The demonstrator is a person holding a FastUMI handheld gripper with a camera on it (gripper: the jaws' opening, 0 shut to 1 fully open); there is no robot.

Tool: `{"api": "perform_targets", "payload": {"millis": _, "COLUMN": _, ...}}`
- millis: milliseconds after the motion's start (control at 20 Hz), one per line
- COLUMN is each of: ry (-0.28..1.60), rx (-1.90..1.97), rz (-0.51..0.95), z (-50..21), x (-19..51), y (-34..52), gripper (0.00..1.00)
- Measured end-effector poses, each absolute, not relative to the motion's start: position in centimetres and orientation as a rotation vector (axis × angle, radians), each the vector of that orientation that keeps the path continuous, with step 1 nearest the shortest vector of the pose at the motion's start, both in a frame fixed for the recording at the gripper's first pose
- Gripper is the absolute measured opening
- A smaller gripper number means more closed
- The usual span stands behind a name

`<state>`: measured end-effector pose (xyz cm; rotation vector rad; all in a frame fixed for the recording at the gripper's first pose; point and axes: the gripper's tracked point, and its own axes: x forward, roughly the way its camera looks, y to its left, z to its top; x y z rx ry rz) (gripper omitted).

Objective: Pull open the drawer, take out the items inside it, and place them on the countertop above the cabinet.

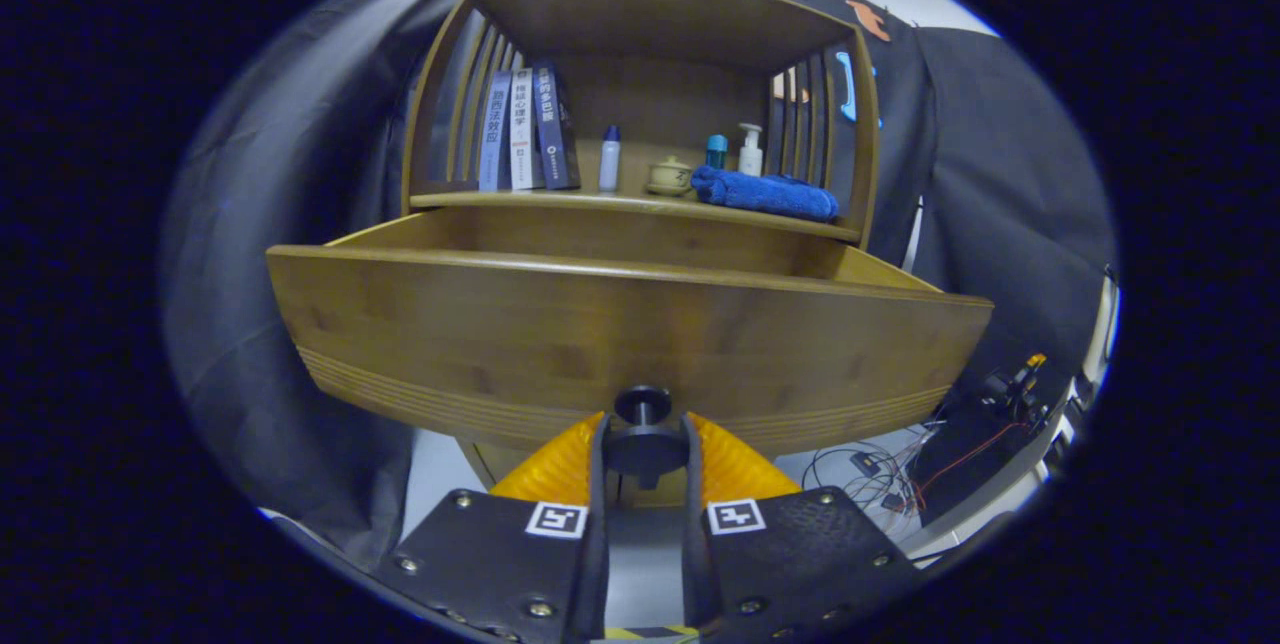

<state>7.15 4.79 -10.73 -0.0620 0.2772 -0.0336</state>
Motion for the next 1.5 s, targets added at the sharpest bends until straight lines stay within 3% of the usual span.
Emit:
{"api": "perform_targets", "payload": {"millis": 50, "ry": 0.283, "rx": -0.052, "rz": -0.037, "z": -10.6, "x": 7.0, "y": 4.7, "gripper": 0.30}}
{"api": "perform_targets", "payload": {"millis": 200, "ry": 0.330, "rx": -0.042, "rz": -0.027, "z": -11.2, "x": 6.2, "y": 5.0, "gripper": 0.44}}
{"api": "perform_targets", "payload": {"millis": 450, "ry": 0.330, "rx": -0.021, "rz": -0.065, "z": -8.0, "x": 4.0, "y": 4.7, "gripper": 0.98}}
{"api": "perform_targets", "payload": {"millis": 700, "ry": 0.335, "rx": -0.052, "rz": -0.085, "z": -2.0, "x": 4.5, "y": 5.1, "gripper": 0.98}}
{"api": "perform_targets", "payload": {"millis": 900, "ry": 0.326, "rx": -0.034, "rz": -0.068, "z": 1.8, "x": 9.4, "y": 6.3, "gripper": 0.97}}
{"api": "perform_targets", "payload": {"millis": 1500, "ry": 0.760, "rx": -0.064, "rz": -0.169, "z": -5.2, "x": 20.0, "y": 2.8, "gripper": 0.98}}
